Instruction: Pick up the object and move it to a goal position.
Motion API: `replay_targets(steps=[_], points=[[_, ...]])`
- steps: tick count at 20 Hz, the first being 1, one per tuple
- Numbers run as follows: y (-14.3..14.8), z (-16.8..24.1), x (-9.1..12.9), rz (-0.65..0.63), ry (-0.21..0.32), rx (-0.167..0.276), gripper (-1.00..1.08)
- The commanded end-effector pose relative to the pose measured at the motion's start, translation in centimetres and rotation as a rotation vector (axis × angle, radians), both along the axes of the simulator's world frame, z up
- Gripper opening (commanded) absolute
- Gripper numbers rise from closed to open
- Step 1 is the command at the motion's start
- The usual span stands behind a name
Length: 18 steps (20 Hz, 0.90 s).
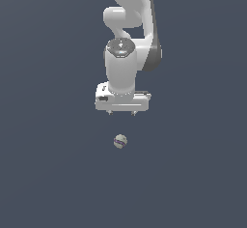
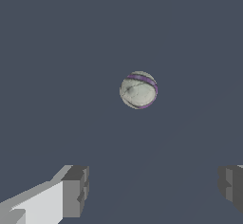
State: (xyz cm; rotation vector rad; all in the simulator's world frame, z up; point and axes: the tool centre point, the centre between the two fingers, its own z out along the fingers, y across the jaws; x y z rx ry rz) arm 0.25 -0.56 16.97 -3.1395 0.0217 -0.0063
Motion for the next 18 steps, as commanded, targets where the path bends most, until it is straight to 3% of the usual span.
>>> replay_targets(steps=[1, 10, 18], points=[[0.0, 0.0, 0.0, 0.0, 0.0, 0.0, 1.0], [0.9, 1.4, 1.1, 0.063, -0.036, -0.015, 1.0], [0.9, 1.2, 1.2, 0.052, -0.035, -0.014, 1.0]])
